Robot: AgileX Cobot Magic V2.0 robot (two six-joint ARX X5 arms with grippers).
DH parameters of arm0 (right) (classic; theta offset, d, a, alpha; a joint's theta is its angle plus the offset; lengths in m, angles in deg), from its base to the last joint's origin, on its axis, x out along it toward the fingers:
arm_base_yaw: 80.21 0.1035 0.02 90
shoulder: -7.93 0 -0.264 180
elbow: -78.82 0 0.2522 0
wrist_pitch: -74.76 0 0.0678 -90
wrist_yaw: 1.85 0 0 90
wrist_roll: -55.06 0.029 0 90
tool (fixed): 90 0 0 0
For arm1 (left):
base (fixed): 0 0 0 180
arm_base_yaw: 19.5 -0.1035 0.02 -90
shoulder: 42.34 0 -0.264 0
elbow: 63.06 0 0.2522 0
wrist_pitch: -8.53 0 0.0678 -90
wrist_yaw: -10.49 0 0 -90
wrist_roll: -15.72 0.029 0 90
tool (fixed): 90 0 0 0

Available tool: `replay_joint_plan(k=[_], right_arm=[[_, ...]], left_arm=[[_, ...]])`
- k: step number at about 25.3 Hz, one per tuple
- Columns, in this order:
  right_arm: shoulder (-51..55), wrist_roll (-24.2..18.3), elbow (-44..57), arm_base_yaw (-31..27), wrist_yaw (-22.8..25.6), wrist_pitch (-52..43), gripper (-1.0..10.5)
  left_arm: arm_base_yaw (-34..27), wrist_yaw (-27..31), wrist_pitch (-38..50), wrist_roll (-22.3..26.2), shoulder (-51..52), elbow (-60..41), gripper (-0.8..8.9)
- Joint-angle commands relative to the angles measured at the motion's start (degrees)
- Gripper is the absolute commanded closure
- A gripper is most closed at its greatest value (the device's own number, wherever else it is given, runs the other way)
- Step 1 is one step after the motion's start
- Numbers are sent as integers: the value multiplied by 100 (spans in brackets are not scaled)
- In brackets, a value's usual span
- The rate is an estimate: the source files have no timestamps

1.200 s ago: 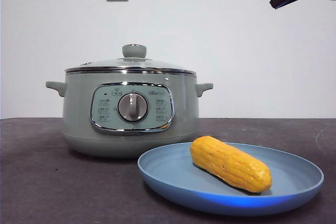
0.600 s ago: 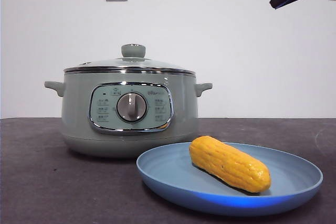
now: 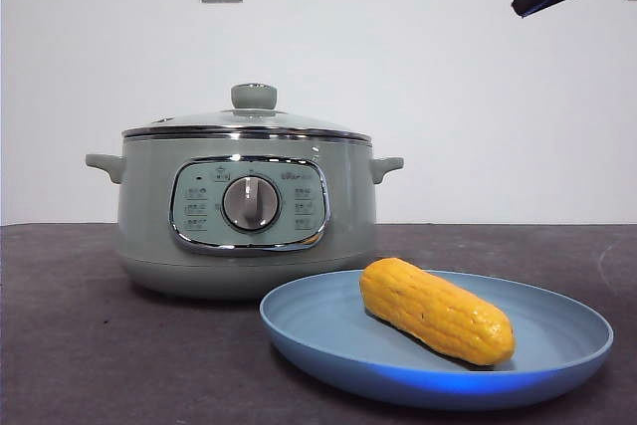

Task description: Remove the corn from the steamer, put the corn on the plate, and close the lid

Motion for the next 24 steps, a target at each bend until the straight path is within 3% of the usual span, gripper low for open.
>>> replay_joint_plan(k=[1,10,12,16,20,24], right_arm=[[0,-22,20,7,17,-35,946],[153,-109,20,-20,31,-4,946],[501,-487,20,-153,177,4,946],[1320,-299,138,-1259,136,-33,946],[2472,-295,1064,-2662,122,-848,946],[3285,-299,2118,-3226,129,-1670,946]], left_arm=[[-13,22,39,-70,13,-79,817],[-13,24,39,-70,11,-79,817],[-13,26,46,-70,11,-79,817],[-13,24,46,-70,11,-79,817],[-13,24,46,-70,11,-79,817],[-13,24,46,-70,11,-79,817]])
